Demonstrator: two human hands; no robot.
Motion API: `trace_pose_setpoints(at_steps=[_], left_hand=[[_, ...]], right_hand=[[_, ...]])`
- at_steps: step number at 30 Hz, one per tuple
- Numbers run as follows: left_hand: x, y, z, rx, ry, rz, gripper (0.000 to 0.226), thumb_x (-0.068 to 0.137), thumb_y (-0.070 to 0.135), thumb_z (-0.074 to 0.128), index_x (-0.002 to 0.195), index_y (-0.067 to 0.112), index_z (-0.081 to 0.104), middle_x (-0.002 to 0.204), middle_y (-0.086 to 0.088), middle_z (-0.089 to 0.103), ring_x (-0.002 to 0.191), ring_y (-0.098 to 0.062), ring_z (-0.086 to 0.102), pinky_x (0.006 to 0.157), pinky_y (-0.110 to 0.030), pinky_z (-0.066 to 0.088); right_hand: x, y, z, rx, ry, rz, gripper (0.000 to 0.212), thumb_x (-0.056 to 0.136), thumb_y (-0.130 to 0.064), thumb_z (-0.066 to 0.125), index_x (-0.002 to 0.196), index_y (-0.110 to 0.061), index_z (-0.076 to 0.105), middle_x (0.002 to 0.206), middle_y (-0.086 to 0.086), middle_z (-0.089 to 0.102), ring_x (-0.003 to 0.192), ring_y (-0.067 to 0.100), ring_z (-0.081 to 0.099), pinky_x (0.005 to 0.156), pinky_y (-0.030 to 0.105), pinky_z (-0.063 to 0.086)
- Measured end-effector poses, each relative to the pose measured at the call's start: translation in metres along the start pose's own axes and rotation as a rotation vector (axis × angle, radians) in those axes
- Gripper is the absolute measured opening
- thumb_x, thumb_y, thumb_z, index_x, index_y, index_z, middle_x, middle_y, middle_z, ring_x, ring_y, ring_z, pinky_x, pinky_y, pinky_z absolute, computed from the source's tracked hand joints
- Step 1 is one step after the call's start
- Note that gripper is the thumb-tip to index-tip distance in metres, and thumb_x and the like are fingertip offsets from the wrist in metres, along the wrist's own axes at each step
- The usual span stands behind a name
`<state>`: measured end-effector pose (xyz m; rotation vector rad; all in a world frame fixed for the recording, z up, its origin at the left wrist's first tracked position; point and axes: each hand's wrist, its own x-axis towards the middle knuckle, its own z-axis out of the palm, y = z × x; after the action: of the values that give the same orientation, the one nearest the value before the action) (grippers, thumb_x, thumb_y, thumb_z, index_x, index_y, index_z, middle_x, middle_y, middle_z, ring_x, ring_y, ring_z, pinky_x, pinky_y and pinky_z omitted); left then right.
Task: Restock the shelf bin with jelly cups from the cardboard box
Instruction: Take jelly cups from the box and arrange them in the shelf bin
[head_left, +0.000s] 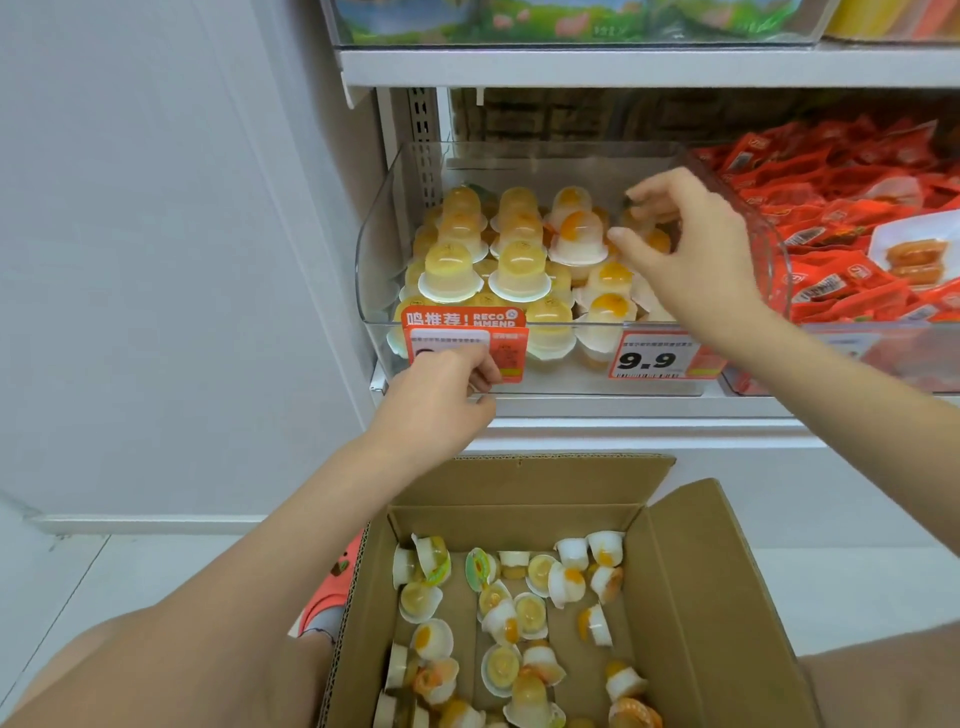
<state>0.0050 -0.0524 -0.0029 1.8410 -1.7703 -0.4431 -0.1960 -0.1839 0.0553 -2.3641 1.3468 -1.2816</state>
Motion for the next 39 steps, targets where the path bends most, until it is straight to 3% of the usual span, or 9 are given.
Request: trace_pose_setpoints(at_steps=[3, 5, 11, 16, 20, 24, 29, 35, 39], left_hand=[[-0.011, -0.002, 0.018, 0.119, -0.138, 0.029, 0.019, 0.082, 0.009, 0.058, 0.097, 0.018, 0.064, 0.092, 0.006, 0.065, 0.090, -0.015, 0.061, 0.081, -0.038, 0.053], [-0.027, -0.001, 0.038, 0.238, -0.255, 0.073, 0.019, 0.084, 0.012, 0.054, 0.100, 0.020, 0.062, 0.094, 0.007, 0.064, 0.093, -0.016, 0.060, 0.080, -0.032, 0.050], [-0.082, -0.032, 0.136, 0.670, -0.772, 0.219, 0.029, 0.090, 0.010, 0.049, 0.117, 0.017, 0.057, 0.115, -0.004, 0.061, 0.110, -0.023, 0.054, 0.088, -0.037, 0.037], [-0.092, -0.080, 0.187, 0.521, -0.895, -0.111, 0.046, 0.089, -0.003, 0.045, 0.132, 0.014, 0.045, 0.121, -0.012, 0.057, 0.107, -0.029, 0.057, 0.077, -0.035, 0.047], [-0.095, -0.108, 0.224, 0.683, -0.937, 0.085, 0.066, 0.082, -0.010, 0.052, 0.141, 0.012, 0.032, 0.144, -0.009, 0.037, 0.132, -0.029, 0.035, 0.103, -0.036, 0.034], [-0.100, -0.123, 0.266, 0.716, -0.955, 0.336, 0.062, 0.086, -0.002, 0.051, 0.142, 0.014, 0.031, 0.146, -0.009, 0.032, 0.136, -0.027, 0.028, 0.108, -0.037, 0.026], [-0.094, -0.138, 0.292, 0.726, -0.911, 0.349, 0.059, 0.088, 0.003, 0.051, 0.142, 0.015, 0.033, 0.150, -0.007, 0.025, 0.139, -0.026, 0.022, 0.112, -0.037, 0.021], [-0.090, -0.154, 0.296, 0.711, -0.858, 0.398, 0.051, 0.091, 0.001, 0.044, 0.140, 0.013, 0.036, 0.148, -0.011, 0.032, 0.138, -0.028, 0.026, 0.111, -0.038, 0.023], [-0.088, -0.149, 0.275, 0.326, -0.762, -0.018, 0.046, 0.089, 0.014, 0.058, 0.134, 0.013, 0.045, 0.137, -0.008, 0.049, 0.129, -0.025, 0.041, 0.101, -0.035, 0.040]], right_hand=[[-0.068, -0.007, -0.017, 0.041, 0.045, -0.140, 0.013, 0.087, -0.015, 0.062, 0.099, -0.011, 0.058, 0.083, -0.004, 0.058, 0.079, 0.009, 0.045, 0.071, 0.022, 0.034], [-0.113, 0.001, -0.013, 0.044, -0.084, -0.182, 0.012, 0.086, -0.010, 0.062, 0.098, -0.011, 0.058, 0.077, -0.005, 0.053, 0.075, 0.009, 0.042, 0.069, 0.022, 0.034], [-0.218, 0.050, 0.031, -0.130, -0.860, -0.031, 0.015, 0.090, -0.022, 0.058, 0.105, -0.022, 0.056, 0.084, -0.012, 0.054, 0.085, 0.010, 0.051, 0.072, 0.027, 0.043], [-0.265, 0.100, 0.079, -0.341, -1.445, 0.157, 0.030, 0.090, -0.010, 0.053, 0.119, -0.016, 0.051, 0.114, 0.005, 0.055, 0.098, 0.020, 0.054, 0.078, 0.032, 0.047], [-0.299, 0.132, 0.112, -0.539, -1.757, -0.046, 0.034, 0.094, -0.004, 0.045, 0.126, -0.012, 0.049, 0.124, 0.010, 0.053, 0.110, 0.027, 0.054, 0.078, 0.032, 0.043], [-0.322, 0.141, 0.139, -0.547, -1.832, 0.038, 0.028, 0.095, -0.014, 0.049, 0.123, -0.010, 0.048, 0.122, 0.011, 0.056, 0.108, 0.028, 0.057, 0.071, 0.032, 0.042], [-0.344, 0.146, 0.160, -0.552, -1.674, 0.346, 0.063, 0.094, -0.038, 0.055, 0.137, -0.004, 0.025, 0.127, 0.014, 0.055, 0.113, 0.029, 0.057, 0.077, 0.034, 0.045], [-0.377, 0.134, 0.167, -0.609, -1.448, 0.517, 0.056, 0.093, -0.019, 0.054, 0.137, -0.004, 0.022, 0.131, 0.019, 0.049, 0.116, 0.031, 0.051, 0.086, 0.035, 0.045], [-0.354, 0.133, 0.157, -0.182, -1.342, 0.997, 0.043, 0.087, -0.021, 0.061, 0.124, -0.010, 0.043, 0.109, 0.010, 0.059, 0.100, 0.025, 0.058, 0.071, 0.030, 0.047]])
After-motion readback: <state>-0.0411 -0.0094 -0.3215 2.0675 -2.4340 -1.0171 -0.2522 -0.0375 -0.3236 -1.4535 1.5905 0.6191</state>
